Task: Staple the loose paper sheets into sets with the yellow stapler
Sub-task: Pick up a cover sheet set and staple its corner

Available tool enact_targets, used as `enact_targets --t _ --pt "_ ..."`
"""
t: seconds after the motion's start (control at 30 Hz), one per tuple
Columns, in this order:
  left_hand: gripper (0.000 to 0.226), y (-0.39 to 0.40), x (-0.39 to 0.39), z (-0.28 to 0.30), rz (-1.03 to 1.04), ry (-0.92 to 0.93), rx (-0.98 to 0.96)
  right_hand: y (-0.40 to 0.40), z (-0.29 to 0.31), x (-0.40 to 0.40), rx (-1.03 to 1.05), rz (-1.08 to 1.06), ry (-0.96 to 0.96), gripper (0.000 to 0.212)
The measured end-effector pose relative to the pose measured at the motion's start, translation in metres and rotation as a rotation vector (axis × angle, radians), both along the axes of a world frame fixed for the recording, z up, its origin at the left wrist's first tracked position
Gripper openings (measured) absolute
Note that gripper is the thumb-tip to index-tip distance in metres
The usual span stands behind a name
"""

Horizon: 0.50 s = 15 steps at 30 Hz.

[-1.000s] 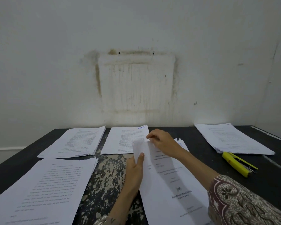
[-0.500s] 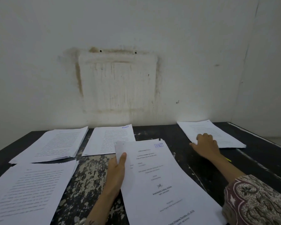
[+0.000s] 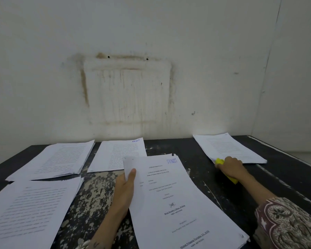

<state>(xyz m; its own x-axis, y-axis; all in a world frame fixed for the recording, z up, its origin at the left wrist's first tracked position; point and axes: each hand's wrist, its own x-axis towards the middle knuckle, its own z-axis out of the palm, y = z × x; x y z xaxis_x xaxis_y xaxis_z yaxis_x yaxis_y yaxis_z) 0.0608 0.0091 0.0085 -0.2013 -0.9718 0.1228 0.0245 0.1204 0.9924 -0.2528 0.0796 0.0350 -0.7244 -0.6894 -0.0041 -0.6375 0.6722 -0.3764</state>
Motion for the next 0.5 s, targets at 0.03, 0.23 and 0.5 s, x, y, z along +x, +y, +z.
enact_targets --t 0.03,0.23,0.5 --pt "0.025 0.0 0.0 0.0 0.001 0.002 -0.004 -0.003 0.004 0.005 -0.056 0.023 -0.034 0.051" --pt "0.022 0.0 -0.002 0.001 0.008 0.013 0.002 -0.023 0.039 0.058 -0.433 0.125 -0.314 0.038" --pt "0.025 -0.001 -0.003 -0.002 0.012 0.04 -0.006 -0.069 0.062 0.136 -0.582 0.279 -0.717 0.049"
